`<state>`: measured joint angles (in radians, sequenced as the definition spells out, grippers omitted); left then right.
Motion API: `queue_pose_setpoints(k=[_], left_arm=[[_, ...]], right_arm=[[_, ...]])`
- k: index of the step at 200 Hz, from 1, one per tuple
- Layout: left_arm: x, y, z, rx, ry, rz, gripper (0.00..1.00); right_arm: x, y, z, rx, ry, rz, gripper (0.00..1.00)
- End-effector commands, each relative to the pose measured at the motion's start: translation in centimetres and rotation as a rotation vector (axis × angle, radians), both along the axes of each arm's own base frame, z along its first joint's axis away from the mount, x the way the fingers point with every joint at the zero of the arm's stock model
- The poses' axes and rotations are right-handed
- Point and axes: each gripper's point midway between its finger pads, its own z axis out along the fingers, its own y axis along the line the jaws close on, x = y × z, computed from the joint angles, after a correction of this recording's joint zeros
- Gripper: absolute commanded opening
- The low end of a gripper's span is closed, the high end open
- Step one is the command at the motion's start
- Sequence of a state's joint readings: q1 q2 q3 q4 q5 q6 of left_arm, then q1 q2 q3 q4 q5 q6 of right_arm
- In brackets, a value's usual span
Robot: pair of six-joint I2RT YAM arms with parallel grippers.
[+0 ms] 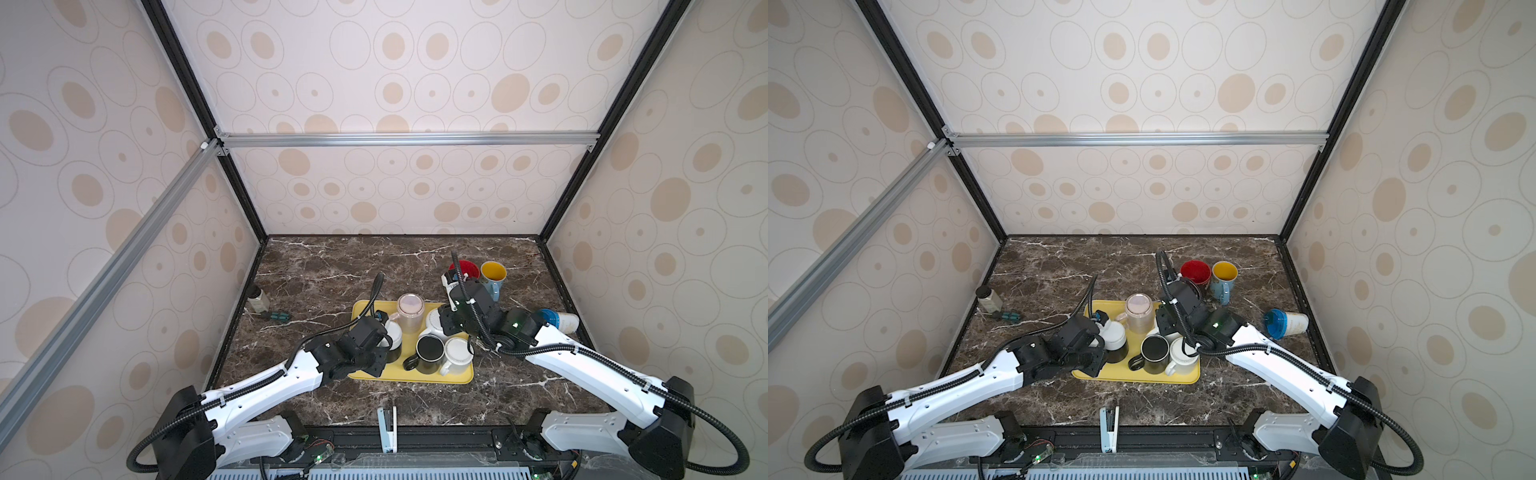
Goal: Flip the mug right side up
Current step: 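Close the left gripper on the white base of the black mug, then lift the black mug with the left gripper while the right gripper rises toward it, then grasp the black mug's rim with the right gripper while the left gripper releases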
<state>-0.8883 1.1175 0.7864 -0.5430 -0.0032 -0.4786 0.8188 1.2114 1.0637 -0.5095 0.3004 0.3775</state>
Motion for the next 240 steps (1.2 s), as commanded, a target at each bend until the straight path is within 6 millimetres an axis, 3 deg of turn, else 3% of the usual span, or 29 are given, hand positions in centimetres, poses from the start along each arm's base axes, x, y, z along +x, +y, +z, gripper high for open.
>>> queue_pose_setpoints(k=[1, 54, 84, 110, 165, 200, 240], left_arm=[[0.9, -2.1, 8.2, -0.191, -0.137, -0.022, 0.0], [1.2, -3.4, 18.0, -0.462, -0.309, -0.054, 0.0], [1.9, -2.7, 24.0, -0.697, -0.459, -0.03, 0.0], [2.6, -2.2, 27.5, -0.875, -0.532, -0.029, 0.0], [2.8, -2.4, 30.6, -1.226, -0.487, -0.172, 0.0], [2.9, -2.4, 31.5, -1.343, -0.455, -0.219, 0.0], [2.8, -2.7, 31.5, -1.423, -0.407, -0.252, 0.0]], right_arm=[[-0.1, 0.2, 2.7, 0.095, -0.043, -0.016, 0.29], [-1.3, 0.5, 6.9, 0.285, -0.114, 0.013, 0.29], [-2.4, 0.4, 9.0, 0.429, -0.167, 0.043, 0.31], [-3.6, 0.6, 10.9, 0.553, -0.195, 0.097, 0.32], [-5.4, 3.9, 13.8, 0.89, -0.168, 0.301, 0.41], [-5.1, 6.1, 14.4, 0.994, -0.137, 0.378, 0.44], [-4.1, 7.1, 15.5, 1.093, -0.128, 0.419, 0.45]])
